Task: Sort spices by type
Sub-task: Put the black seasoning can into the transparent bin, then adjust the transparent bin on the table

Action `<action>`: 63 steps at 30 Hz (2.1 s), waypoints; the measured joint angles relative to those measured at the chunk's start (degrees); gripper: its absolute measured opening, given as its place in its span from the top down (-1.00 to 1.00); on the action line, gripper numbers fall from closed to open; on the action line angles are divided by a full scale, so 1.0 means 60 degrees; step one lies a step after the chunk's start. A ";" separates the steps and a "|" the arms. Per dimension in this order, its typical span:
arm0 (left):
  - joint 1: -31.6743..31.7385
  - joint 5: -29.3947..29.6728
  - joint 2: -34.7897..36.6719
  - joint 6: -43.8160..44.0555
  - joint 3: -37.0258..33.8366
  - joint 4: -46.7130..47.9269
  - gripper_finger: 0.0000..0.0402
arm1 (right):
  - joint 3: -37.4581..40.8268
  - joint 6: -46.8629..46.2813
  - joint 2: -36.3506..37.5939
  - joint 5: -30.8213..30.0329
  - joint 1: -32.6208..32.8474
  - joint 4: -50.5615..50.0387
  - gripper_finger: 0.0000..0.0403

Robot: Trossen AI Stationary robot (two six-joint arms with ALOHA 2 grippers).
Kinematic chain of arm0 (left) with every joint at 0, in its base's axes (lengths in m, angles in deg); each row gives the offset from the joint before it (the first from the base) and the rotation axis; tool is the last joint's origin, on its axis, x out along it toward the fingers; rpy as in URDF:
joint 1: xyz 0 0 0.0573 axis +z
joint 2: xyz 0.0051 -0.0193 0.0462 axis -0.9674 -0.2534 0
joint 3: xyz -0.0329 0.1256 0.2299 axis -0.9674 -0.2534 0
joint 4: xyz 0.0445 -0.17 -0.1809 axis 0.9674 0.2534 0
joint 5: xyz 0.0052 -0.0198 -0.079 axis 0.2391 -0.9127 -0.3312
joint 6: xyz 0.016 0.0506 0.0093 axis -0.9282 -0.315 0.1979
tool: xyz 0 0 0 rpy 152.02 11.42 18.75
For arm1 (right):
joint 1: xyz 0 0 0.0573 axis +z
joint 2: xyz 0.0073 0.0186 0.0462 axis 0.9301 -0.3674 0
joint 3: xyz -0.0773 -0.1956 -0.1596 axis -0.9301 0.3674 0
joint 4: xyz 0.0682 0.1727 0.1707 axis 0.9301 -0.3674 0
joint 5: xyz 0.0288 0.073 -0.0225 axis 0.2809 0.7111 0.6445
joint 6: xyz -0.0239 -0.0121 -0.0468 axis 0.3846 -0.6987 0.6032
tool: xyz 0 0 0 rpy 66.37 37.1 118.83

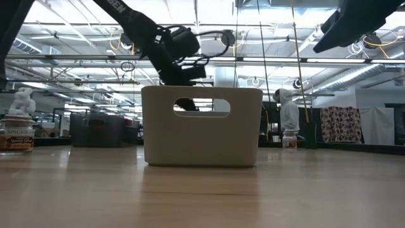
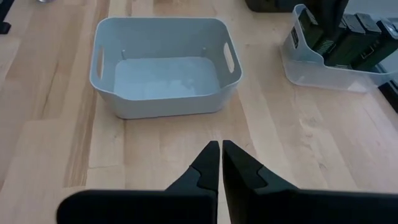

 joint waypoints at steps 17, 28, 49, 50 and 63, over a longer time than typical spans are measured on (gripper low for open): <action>0.0222 0.2415 0.0301 -0.0151 0.1371 0.0631 0.97 | 0.0000 0.0146 0.0000 0.0040 -0.0067 0.0007 1.00; 0.0459 0.2891 0.0605 0.1035 0.1386 0.4994 0.97 | 0.0000 0.0175 0.0000 0.0044 -0.0056 -0.0080 1.00; 0.1125 0.1185 0.0299 0.2033 0.0944 0.5788 0.97 | 0.0000 0.0137 0.0000 0.0044 -0.0056 -0.0049 1.00; 0.1196 0.1183 0.0242 0.2033 0.0934 0.5787 0.97 | 0.0000 0.0113 0.0000 0.0044 -0.0056 -0.0041 1.00; 0.1308 0.0518 -0.0180 0.2033 0.0934 0.5115 0.97 | 0.0000 0.0106 0.0000 0.0080 -0.0056 -0.0040 1.00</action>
